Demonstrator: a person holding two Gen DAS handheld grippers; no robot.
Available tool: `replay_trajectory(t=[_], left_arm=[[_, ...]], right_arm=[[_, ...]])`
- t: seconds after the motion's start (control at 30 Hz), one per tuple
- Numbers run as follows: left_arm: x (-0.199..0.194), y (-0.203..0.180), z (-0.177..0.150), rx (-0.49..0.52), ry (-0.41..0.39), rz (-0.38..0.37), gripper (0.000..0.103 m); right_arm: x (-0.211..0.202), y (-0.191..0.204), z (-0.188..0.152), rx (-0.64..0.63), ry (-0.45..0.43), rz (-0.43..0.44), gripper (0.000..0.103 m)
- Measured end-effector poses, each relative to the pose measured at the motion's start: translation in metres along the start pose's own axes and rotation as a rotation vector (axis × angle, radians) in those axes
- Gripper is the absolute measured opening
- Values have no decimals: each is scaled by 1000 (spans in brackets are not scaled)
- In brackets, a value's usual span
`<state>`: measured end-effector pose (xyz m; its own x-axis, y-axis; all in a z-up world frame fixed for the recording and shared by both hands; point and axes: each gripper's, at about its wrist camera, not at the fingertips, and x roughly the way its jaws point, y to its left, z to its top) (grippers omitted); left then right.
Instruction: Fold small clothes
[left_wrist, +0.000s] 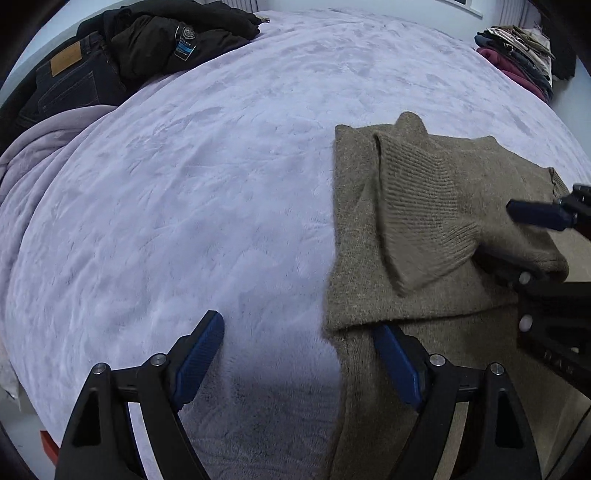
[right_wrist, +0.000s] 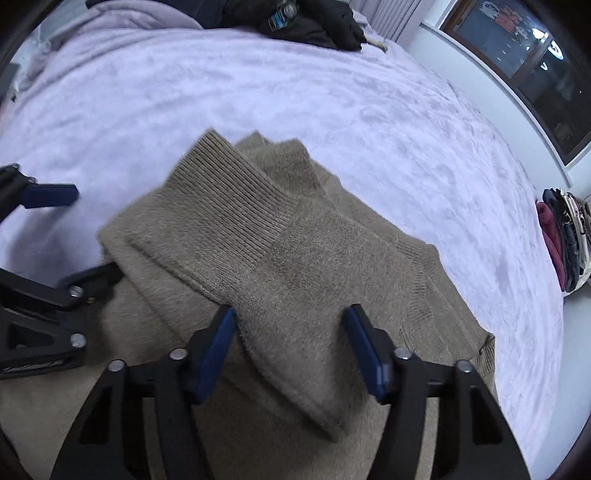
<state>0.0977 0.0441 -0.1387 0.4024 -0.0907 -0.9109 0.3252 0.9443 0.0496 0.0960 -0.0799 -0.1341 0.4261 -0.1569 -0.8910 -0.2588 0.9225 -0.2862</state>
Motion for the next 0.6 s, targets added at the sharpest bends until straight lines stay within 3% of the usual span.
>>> replay_trajectory(t=[0.03,0.17,0.27,0.37,0.43,0.5,0.6], left_arm=[[2,1,1,-11,1,0,84],[3,1,1,-21,-1,3,84],[4,1,1,-18,6,4,84],[5,3,2,-22,11,-1,84],[6,1,1,-17,14,4,84],[7,1,2,-12,15,10,84],[8,1,2,-12,16,12,84]], right_arm=[[0,-5,-2,30,-11,23,9],[-40,-65,-23,374,-145,88,10],[-63,-114,-68,687,-226,132,10],[-56,-154,-133,1011,-206,189,11],[-42,-167,-174,1167,-176,276,11],[-27,-172,-203,1274,-155,412,17],[-22,-174,-221,1324,-127,440,43]])
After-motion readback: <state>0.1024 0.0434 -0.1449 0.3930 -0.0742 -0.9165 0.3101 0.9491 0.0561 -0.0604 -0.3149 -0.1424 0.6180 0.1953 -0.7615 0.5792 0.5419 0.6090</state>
